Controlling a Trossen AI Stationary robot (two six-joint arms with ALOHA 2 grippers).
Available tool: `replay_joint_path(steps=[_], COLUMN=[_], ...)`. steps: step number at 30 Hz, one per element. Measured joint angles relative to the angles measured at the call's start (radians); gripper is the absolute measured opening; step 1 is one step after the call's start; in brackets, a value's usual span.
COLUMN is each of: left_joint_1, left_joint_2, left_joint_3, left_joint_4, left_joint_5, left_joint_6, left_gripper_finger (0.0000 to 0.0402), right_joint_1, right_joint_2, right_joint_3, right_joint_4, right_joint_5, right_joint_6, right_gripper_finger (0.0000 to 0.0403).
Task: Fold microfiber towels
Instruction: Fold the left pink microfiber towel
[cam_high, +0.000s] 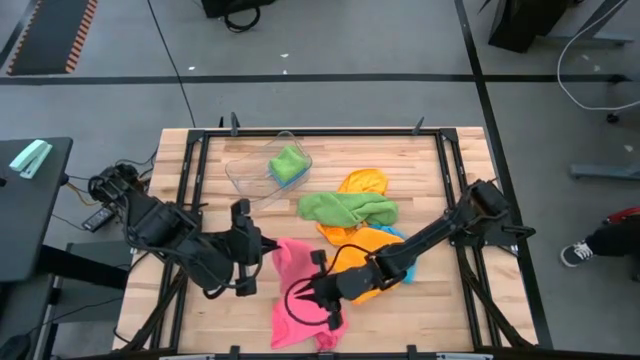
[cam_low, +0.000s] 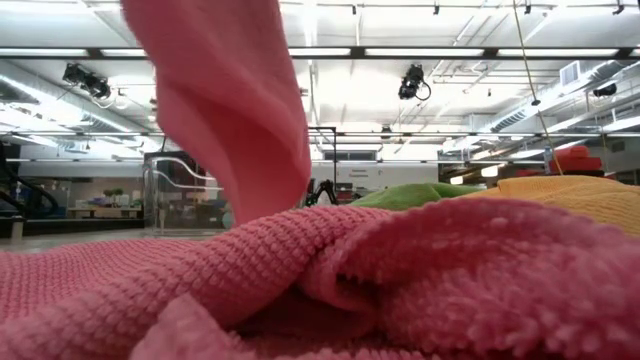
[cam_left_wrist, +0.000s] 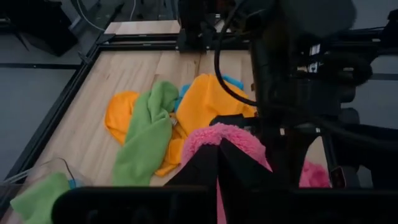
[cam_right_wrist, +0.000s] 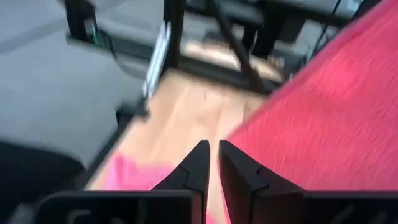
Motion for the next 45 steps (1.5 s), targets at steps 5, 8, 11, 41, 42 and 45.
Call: replay_joint_path(steps=[5, 8, 11, 41, 42, 45], left_joint_1=[0.012, 0.014, 0.018, 0.092, 0.092, 0.092], left_joint_2=[0.002, 0.002, 0.002, 0.100, 0.100, 0.100], left_joint_3=[-0.001, -0.001, -0.001, -0.002, -0.002, -0.002], left_joint_4=[0.061, 0.121, 0.171, 0.837, 0.845, 0.854], left_joint_5=[-0.015, -0.057, -0.090, -0.150, -0.150, -0.150], left_joint_6=[-0.040, -0.027, -0.018, 0.356, 0.364, 0.368], left_gripper_finger=[0.0022, 0.0012, 0.0006, 0.0011, 0.0008, 0.0007], right_joint_1=[0.070, 0.102, 0.127, 0.211, 0.208, 0.203], right_joint_2=[-0.003, -0.002, -0.002, -0.002, -0.002, -0.002], right_joint_3=[-0.026, -0.074, -0.102, -0.114, -0.111, -0.103], right_joint_4=[-0.158, -0.179, -0.168, -0.191, -0.188, -0.187], right_joint_5=[0.131, 0.227, 0.307, 1.211, 1.207, 1.205], right_joint_6=[0.044, 0.086, 0.117, -0.052, -0.059, -0.097], right_gripper_finger=[0.0062, 0.0090, 0.0128, 0.0224, 0.0222, 0.0200])
